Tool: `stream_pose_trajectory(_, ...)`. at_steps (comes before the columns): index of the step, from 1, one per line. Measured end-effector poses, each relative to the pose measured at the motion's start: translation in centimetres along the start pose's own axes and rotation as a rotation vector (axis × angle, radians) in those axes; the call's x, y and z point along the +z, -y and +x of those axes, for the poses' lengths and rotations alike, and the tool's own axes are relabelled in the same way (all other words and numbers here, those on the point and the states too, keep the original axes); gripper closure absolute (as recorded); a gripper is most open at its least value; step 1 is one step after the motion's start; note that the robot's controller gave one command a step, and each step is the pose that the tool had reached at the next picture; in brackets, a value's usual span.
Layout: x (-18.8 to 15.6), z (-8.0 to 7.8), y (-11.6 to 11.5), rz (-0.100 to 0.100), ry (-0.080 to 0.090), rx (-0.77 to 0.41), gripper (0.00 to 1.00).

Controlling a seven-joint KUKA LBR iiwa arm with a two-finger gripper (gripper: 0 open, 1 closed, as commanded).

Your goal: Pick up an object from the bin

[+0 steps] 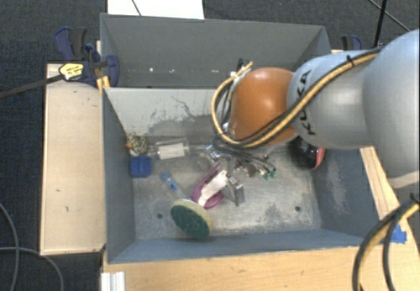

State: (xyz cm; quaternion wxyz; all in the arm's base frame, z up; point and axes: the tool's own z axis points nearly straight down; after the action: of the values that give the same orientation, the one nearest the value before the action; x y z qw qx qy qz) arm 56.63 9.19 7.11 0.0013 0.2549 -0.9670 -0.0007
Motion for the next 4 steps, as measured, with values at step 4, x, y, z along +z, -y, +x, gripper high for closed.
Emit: stream_pose_trajectory(4,0.1,-0.3,-1.1,0.0,0.002,-0.453,0.0)
